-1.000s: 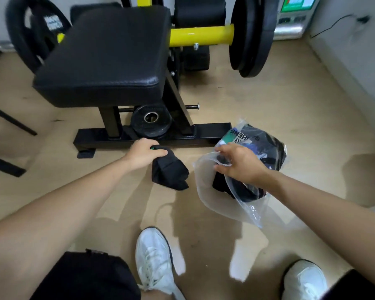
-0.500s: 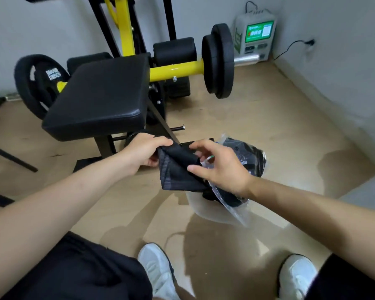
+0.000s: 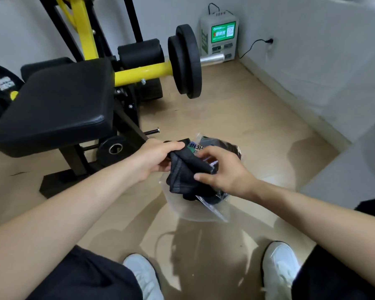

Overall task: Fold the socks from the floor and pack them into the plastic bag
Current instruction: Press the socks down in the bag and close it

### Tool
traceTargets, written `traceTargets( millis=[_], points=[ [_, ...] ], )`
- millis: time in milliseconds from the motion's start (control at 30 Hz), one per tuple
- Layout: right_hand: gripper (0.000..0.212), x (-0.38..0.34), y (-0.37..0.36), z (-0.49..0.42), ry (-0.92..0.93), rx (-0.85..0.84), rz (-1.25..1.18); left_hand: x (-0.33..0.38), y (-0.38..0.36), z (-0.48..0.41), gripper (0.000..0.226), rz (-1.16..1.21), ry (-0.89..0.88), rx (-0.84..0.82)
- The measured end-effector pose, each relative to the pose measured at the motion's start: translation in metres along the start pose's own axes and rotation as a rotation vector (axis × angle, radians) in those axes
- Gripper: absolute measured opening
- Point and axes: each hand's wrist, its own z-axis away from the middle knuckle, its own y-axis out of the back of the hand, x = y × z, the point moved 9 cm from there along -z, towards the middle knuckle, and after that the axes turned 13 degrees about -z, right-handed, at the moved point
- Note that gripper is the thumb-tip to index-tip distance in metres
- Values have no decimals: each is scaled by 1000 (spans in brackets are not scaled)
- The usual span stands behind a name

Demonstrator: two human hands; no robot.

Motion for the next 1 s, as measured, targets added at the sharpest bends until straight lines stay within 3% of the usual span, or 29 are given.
traceTargets(
  millis=[100, 200, 367, 467, 600, 800, 900, 1000],
  points=[
    [11, 11, 14, -2, -45, 55, -177, -2, -4, -3, 38, -26, -11, 18],
    [6, 9, 32, -1, -47, 93, -297, -4, -15, -3, 41, -98, -23, -28],
    [3, 3, 58, -6, -78, 156, -495, 4, -43, 6, 73, -121, -122, -233],
    [10, -2, 75, -7, -101, 192, -586, 9, -58, 14, 66, -265, -231, -279],
    [12, -14, 97, -7, -64, 250, -556, 6, -71, 16, 63, -268, -308, -196],
    [15, -24, 114, -2, -38, 267, -569, -2, -91, 8, 16, -455, -406, -164],
    [15, -21, 137, 0, -48, 313, -529, -7, -86, 0, 38, -502, -394, -122],
    [16, -3, 160, 1, -111, 348, -417, -12, -68, -8, 32, -474, -378, -113]
  ],
)
